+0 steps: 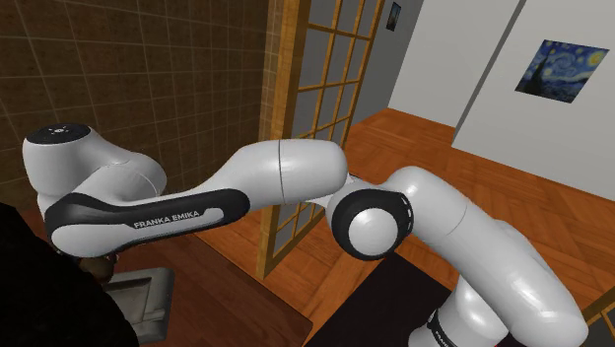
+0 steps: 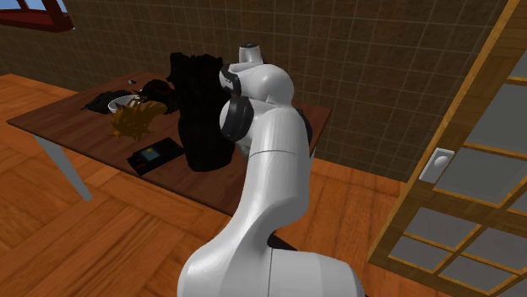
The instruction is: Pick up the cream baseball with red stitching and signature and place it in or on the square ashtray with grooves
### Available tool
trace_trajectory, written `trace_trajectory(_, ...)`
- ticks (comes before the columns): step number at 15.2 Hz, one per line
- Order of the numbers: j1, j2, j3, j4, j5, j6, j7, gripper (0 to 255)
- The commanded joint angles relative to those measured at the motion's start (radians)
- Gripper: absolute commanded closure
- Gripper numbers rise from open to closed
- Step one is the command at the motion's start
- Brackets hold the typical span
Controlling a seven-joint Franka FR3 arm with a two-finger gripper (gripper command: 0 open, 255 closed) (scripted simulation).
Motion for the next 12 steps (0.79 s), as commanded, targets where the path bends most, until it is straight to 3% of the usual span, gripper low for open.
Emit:
trace_trajectory(1,0.015,0.043,-0.007,0.054,-0.001,-0.01,-0.01,255)
trace_trajectory(12,0.015,0.116,-0.022,0.037,-0.012,0.079,0.001,255)
